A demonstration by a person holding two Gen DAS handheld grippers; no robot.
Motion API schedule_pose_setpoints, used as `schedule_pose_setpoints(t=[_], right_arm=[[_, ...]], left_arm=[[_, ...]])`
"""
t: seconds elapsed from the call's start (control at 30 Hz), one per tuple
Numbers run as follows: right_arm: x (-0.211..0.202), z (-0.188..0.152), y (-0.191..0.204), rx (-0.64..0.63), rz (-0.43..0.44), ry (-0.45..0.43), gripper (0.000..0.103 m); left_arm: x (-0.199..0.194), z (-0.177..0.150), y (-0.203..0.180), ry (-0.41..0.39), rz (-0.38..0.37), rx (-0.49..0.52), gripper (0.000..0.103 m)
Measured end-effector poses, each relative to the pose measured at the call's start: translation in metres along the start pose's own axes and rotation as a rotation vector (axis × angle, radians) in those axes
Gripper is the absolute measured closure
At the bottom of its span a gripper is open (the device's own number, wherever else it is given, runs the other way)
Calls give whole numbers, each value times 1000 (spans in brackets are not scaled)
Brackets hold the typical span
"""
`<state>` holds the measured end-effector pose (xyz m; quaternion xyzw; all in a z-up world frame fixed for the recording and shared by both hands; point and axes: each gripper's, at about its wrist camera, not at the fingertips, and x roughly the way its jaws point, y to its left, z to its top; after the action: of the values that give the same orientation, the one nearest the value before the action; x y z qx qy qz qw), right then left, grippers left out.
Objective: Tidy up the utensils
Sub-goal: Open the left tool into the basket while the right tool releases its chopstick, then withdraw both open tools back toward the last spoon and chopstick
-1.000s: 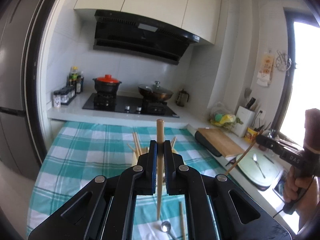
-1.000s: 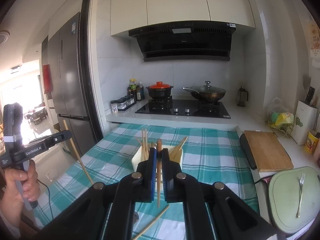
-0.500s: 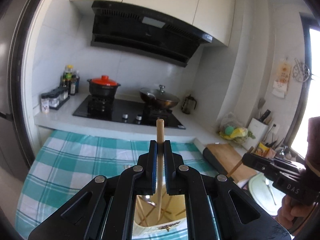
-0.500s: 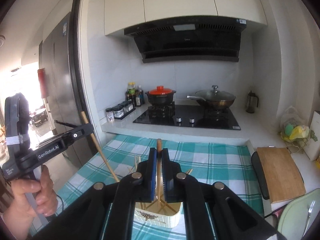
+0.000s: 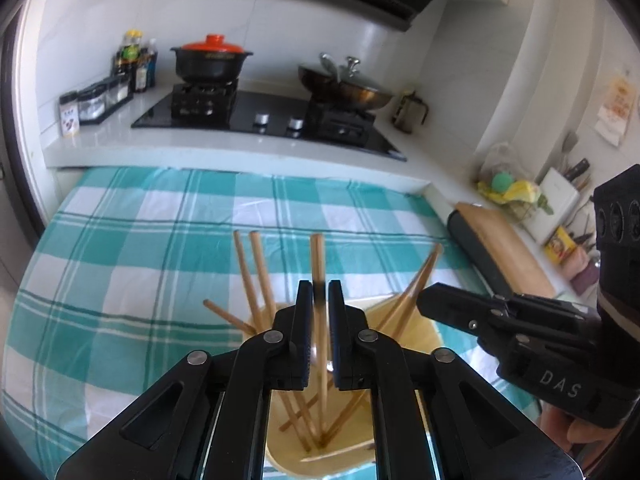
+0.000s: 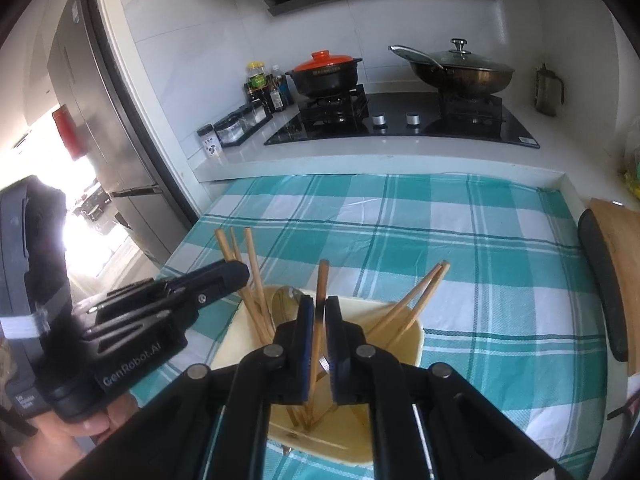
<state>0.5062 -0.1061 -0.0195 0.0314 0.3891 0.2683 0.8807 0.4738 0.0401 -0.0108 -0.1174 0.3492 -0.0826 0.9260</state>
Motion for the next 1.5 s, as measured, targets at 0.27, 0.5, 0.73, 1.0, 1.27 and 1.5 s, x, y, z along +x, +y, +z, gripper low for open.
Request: schedule_pose_setpoints(t=[0.27, 0.5, 0.73, 1.0, 1.27, 1.5], right_arm=[[-14, -10, -12, 44, -9, -26, 68], [-75, -84, -1, -50, -66, 9, 63], [-113, -225, 9, -59, -191, 65, 62], [-110, -308, 38, 54, -117, 115, 64], [-47, -301, 76, -60, -120, 228, 81], [-63, -317, 46, -55, -281, 285, 84]], left_arm=[[-38, -27, 11, 8, 40, 18, 39], [-94, -132, 19, 153, 107, 80, 31], [-129, -257, 10, 221, 143, -6, 29], [-133, -302, -17, 184, 177, 68, 29], [-142, -307, -7, 165, 191, 27, 27], [-146, -310, 1, 156, 201, 15, 25]])
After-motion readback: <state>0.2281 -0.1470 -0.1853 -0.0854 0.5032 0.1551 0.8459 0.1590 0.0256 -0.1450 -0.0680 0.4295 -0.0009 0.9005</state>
